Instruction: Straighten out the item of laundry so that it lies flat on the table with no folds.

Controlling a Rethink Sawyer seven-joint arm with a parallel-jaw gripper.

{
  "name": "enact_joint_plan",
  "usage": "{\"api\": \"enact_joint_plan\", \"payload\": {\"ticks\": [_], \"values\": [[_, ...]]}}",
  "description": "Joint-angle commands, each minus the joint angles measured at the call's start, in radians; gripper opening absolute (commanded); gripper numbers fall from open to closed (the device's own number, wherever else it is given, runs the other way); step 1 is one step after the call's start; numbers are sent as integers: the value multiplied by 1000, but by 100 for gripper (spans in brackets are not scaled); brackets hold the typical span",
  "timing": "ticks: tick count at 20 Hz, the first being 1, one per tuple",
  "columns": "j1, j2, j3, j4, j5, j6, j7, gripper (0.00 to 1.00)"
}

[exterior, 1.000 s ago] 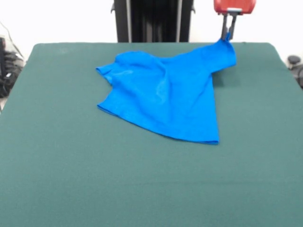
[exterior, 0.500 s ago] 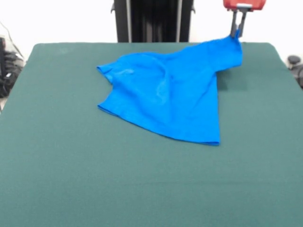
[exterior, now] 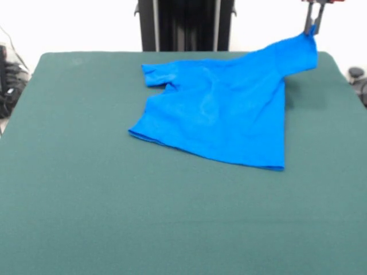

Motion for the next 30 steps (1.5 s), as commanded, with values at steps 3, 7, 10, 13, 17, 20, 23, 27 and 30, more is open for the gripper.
{"api": "enact_joint_plan", "payload": {"ticks": [3, 7, 10, 13, 17, 20, 23, 27, 30], "values": [[160, 78, -53, -141, 262, 140, 267, 0], [163, 139, -28, -176, 296, 86, 266, 0], [145, 191, -5, -203, 293, 39, 269, 0], [151, 225, -4, -224, 302, 16, 269, 0], [152, 238, 9, -229, 282, -35, 316, 100], [168, 242, 6, -228, 291, -46, 332, 100], [161, 241, 14, -224, 274, -55, 351, 100], [156, 241, 18, -224, 264, -61, 355, 100], [163, 242, 6, -226, 278, -34, 334, 100]]}}
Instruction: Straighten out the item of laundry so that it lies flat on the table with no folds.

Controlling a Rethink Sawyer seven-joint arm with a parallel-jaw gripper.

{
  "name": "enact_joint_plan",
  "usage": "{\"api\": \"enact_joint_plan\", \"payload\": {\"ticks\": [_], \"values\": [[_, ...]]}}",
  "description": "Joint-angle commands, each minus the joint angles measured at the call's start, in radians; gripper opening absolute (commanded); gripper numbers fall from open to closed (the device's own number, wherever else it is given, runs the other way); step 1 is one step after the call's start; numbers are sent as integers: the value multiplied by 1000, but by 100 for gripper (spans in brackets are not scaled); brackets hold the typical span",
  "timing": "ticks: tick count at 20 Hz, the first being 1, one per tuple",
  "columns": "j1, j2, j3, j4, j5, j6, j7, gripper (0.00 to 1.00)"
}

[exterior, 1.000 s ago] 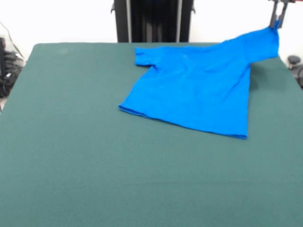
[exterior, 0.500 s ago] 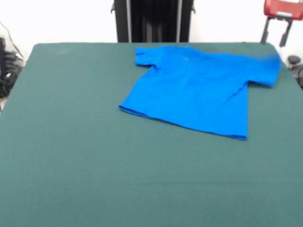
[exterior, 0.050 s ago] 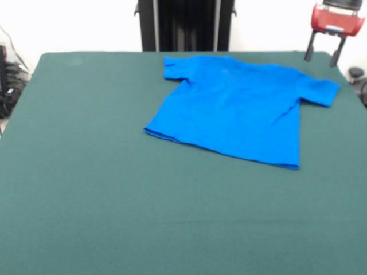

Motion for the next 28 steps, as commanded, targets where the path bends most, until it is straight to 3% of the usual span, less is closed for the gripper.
{"api": "enact_joint_plan", "payload": {"ticks": [1, 6, 10, 16, 22, 28], "values": [[21, 22, 39, -70, 76, -5, 285, 100], [42, 4, -81, -91, 106, 90, 169, 100], [25, -17, -181, -123, 58, 194, 90, 100], [0, -63, -273, -145, -46, 331, 86, 100], [-27, -114, -303, -165, -144, 429, 98, 100], [-53, -111, -299, -193, -216, 455, 119, 100]]}}
